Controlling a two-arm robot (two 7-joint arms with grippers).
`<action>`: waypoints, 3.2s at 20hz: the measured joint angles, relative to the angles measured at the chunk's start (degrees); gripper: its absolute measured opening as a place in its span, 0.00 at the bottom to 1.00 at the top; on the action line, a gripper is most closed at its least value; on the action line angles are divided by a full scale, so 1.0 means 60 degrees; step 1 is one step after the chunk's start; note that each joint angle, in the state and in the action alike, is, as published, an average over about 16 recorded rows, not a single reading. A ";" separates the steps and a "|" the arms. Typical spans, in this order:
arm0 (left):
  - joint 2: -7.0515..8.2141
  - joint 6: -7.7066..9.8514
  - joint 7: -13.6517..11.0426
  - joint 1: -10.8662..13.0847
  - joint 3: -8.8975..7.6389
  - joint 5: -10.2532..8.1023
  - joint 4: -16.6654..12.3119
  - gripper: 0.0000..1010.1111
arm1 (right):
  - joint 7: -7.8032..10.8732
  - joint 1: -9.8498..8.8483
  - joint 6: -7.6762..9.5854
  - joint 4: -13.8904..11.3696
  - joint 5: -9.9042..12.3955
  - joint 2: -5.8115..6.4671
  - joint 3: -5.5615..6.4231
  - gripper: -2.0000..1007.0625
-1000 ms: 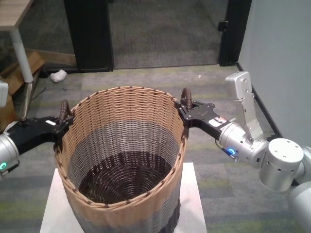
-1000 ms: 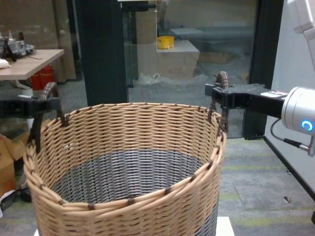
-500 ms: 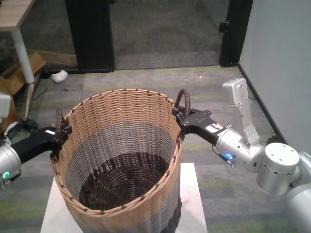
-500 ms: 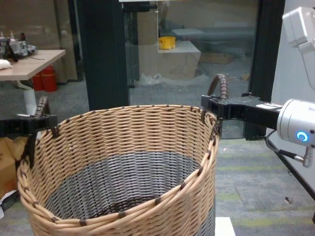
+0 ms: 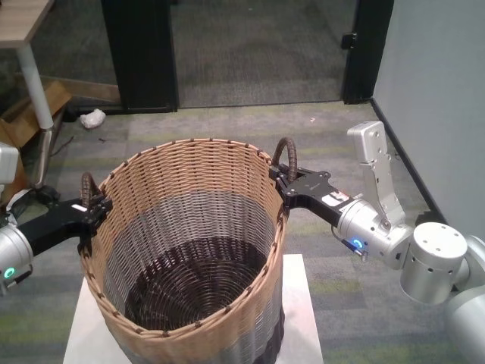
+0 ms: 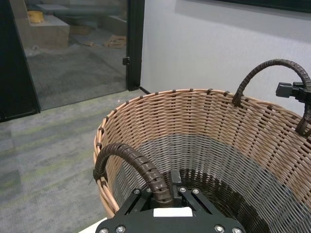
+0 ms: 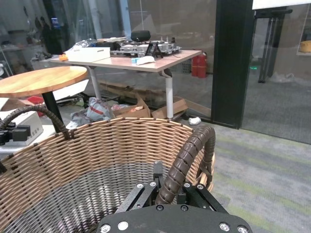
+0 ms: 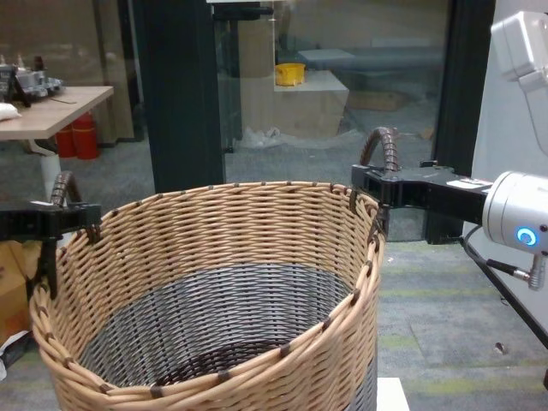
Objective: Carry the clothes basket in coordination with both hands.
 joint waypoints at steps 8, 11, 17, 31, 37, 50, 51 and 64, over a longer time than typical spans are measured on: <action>0.0033 0.0070 0.0008 -0.0019 0.0030 0.0034 -0.0046 0.46 | -0.0044 -0.0004 -0.0033 -0.0036 -0.0051 0.0021 -0.0018 0.32; 0.0039 0.0084 0.0010 -0.0023 0.0036 0.0041 -0.0054 0.59 | -0.0053 -0.0006 -0.0040 -0.0044 -0.0061 0.0026 -0.0022 0.43; 0.0051 0.0125 0.0073 -0.0012 0.0036 0.0050 -0.0104 0.81 | -0.0064 -0.0011 -0.0048 -0.0055 -0.0071 0.0032 -0.0028 0.66; -0.0057 0.1125 0.1699 0.0861 -0.0489 -0.0132 -0.1658 0.99 | 0.0019 -0.0146 0.0178 -0.0395 -0.0029 0.0326 0.0050 0.98; -0.0246 0.1633 0.2709 0.1435 -0.0949 -0.0231 -0.2596 0.99 | 0.0027 -0.0228 0.0315 -0.0651 0.0089 0.0487 0.0161 1.00; -0.0086 0.1126 0.2757 0.1637 -0.1445 0.0324 -0.3992 0.99 | -0.0242 -0.0479 0.0328 -0.1777 0.0755 0.0668 0.0736 1.00; -0.0058 0.1010 0.2665 0.1603 -0.1457 0.0358 -0.4040 0.99 | -0.0266 -0.0500 0.0323 -0.1864 0.0815 0.0670 0.0787 1.00; 0.0071 0.0364 0.2180 0.1379 -0.1486 0.0474 -0.4174 0.99 | -0.0370 -0.0586 0.0275 -0.2204 0.1099 0.0639 0.1024 1.00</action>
